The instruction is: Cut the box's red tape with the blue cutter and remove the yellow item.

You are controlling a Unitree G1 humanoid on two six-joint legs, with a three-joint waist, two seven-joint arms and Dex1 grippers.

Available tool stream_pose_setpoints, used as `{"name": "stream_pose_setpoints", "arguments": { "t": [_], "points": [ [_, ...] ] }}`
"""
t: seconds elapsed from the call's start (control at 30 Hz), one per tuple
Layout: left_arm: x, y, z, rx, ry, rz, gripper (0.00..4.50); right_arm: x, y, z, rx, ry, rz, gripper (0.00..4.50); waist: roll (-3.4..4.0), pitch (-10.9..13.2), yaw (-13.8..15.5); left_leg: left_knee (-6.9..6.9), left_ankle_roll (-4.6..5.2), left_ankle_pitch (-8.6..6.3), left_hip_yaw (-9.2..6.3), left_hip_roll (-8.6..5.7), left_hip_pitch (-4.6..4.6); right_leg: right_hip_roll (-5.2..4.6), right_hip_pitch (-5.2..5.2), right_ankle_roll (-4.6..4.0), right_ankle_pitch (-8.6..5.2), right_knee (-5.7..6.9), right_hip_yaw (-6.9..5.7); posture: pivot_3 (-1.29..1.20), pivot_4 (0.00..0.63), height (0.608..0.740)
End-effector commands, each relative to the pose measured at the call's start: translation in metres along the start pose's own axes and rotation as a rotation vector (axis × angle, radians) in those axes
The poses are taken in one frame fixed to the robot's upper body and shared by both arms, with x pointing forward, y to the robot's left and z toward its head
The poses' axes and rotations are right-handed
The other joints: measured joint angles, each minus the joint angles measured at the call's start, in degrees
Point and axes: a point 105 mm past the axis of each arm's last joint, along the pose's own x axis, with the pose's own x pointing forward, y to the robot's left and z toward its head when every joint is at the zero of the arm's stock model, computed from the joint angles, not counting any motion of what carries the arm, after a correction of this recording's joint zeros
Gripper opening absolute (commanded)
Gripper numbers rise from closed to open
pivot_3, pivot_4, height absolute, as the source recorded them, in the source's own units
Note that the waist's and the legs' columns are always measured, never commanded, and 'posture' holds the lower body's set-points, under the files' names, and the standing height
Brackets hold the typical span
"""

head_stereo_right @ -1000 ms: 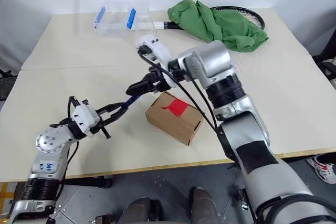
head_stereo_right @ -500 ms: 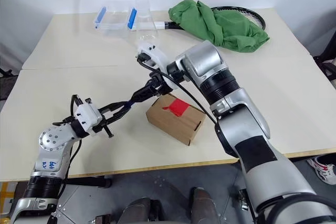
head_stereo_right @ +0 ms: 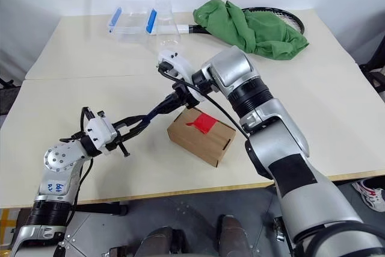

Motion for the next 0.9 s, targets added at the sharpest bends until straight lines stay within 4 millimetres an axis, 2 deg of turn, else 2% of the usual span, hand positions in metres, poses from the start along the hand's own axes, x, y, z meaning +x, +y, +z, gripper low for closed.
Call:
{"name": "stream_pose_setpoints", "arguments": {
  "t": [0.03,0.07,0.17,0.23,0.33,0.47,0.6,0.67,0.7,0.77,0.83,0.9],
  "points": [
    [-0.002,0.009,0.012,0.036,-0.034,0.028,0.67,-0.007,0.005,0.012,-0.080,-0.017,-0.014,0.37,0.00,0.0,0.0,0.00,0.00,0.00,0.00,0.00,0.00,0.00,0.00,0.00,0.00,0.00,0.00,0.00,0.150,0.740],
    [-0.002,0.010,0.012,0.034,-0.033,0.029,0.67,-0.007,0.005,0.012,-0.082,-0.018,-0.016,0.13,0.00,0.0,0.0,0.00,0.00,0.00,0.00,0.00,0.00,0.00,0.00,0.00,0.00,0.00,0.00,0.00,0.150,0.740],
    [-0.002,0.011,0.012,0.025,-0.029,0.031,0.67,-0.009,0.006,0.017,-0.085,-0.043,-0.015,0.15,0.00,0.0,0.1,0.01,0.00,0.00,-0.02,-0.01,0.00,-0.01,0.00,0.00,0.00,0.00,0.00,0.00,0.150,0.740],
    [-0.001,0.013,0.004,-0.012,0.021,0.043,0.67,-0.011,0.008,0.020,-0.085,-0.064,-0.015,0.15,0.00,0.0,0.1,0.01,0.00,0.00,-0.02,-0.01,-0.01,-0.01,0.00,0.00,0.00,0.00,0.00,0.00,0.150,0.740],
    [-0.002,0.022,-0.001,-0.073,0.077,0.104,1.33,-0.017,0.009,0.023,-0.099,-0.086,-0.029,0.15,0.00,0.0,0.0,0.02,0.00,0.00,-0.03,-0.01,-0.01,0.00,0.00,0.00,0.00,0.00,-0.01,0.00,0.150,0.740],
    [-0.014,0.044,0.006,-0.065,0.070,0.214,2.49,-0.025,0.005,0.026,-0.106,-0.116,-0.066,0.15,-0.01,0.0,0.0,0.01,0.00,0.00,-0.06,0.00,-0.02,0.00,0.00,0.00,0.00,0.00,-0.01,0.00,0.150,0.740],
    [-0.045,0.064,0.007,-0.086,0.102,0.307,3.75,-0.037,0.000,0.029,-0.111,-0.152,-0.112,0.15,-0.01,0.0,-0.1,0.01,0.00,0.00,-0.07,0.02,-0.03,0.00,0.00,0.00,0.00,0.00,-0.01,0.00,0.150,0.740],
    [-0.060,0.068,0.009,-0.118,0.101,0.339,4.37,-0.042,-0.002,0.029,-0.116,-0.165,-0.123,0.15,-0.01,0.0,-0.2,-0.04,0.00,0.00,-0.06,0.02,-0.02,0.00,-0.02,0.00,0.00,-0.01,0.00,0.00,0.150,0.740],
    [-0.063,0.068,0.010,-0.127,0.098,0.343,4.49,-0.043,-0.002,0.029,-0.118,-0.168,-0.125,0.15,-0.01,0.0,-0.2,-0.04,0.00,0.00,-0.07,0.02,-0.03,0.00,-0.03,0.00,0.00,-0.01,0.00,0.00,0.150,0.740],
    [-0.075,0.058,0.010,-0.185,0.099,0.328,4.50,-0.047,-0.001,0.030,-0.120,-0.183,-0.129,0.15,-0.01,0.0,-0.1,-0.05,0.00,0.00,-0.10,0.00,-0.03,-0.03,-0.02,0.00,0.00,0.00,0.01,0.00,0.150,0.740],
    [-0.090,0.018,0.002,-0.404,0.106,0.247,4.50,-0.055,-0.002,0.032,-0.136,-0.221,-0.147,0.15,-0.01,0.0,-0.5,-0.05,0.00,0.00,-0.10,0.00,-0.03,-0.04,-0.02,0.00,0.00,-0.01,0.02,0.00,0.150,0.740],
    [-0.096,-0.015,-0.001,-0.532,0.123,0.157,4.50,-0.059,-0.003,0.032,-0.138,-0.241,-0.162,0.15,0.00,0.0,-0.9,-0.16,-0.01,-0.03,-0.09,-0.04,0.05,-0.13,-0.01,0.00,0.00,0.02,0.04,0.00,0.150,0.740]
  ]
}}
